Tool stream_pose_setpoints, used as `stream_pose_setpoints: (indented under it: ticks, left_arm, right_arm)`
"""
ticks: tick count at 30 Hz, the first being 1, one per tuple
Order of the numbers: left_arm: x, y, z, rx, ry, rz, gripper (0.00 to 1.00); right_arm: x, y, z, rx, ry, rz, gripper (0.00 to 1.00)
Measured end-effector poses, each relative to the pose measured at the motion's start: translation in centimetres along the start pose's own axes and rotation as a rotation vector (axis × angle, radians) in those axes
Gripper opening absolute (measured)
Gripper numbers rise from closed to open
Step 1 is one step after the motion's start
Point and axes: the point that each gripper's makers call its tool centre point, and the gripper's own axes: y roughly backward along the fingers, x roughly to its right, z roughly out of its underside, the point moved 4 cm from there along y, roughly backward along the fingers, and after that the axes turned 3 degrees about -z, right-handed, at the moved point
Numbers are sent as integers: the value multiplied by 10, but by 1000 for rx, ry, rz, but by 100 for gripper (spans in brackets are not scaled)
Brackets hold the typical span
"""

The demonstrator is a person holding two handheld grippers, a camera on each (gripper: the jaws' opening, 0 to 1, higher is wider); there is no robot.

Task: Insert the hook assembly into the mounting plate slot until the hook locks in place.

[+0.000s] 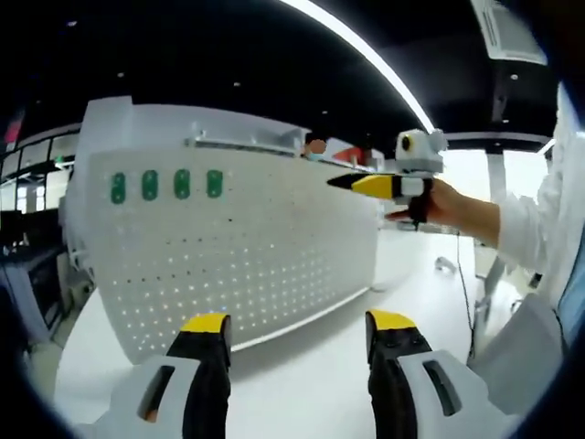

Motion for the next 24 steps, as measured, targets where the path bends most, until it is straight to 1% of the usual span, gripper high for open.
stream_pose_setpoints:
  ticks: [5,6,7,12,13,18,20,24]
  left_arm:
    - [5,2,-7,-7,-23,11,64]
    - [5,3,-8,-9,-25,11,64]
    - [7,5,-10,-8,-27,11,65]
    - [7,18,-18,4,-20,6,66]
    - [7,20,-19,7,-18,3,67]
    - [8,35,-18,-2,-8,3,68]
    - [9,40,-17,-6,-6,1,69]
    - [9,51,-18,3,10,-8,70]
  right_arm:
    - [-7,24,13,-13,-32,56,59]
    - [-7,26,14,-12,-34,62,59]
    - [-10,34,17,-11,-50,83,60]
    - [-22,53,24,-21,-66,127,61]
    - [-23,59,27,-23,-70,147,62]
    - [-32,77,34,-33,-95,205,65]
    - [-38,83,36,-40,-86,234,68]
    - [-48,92,37,-39,-92,268,70]
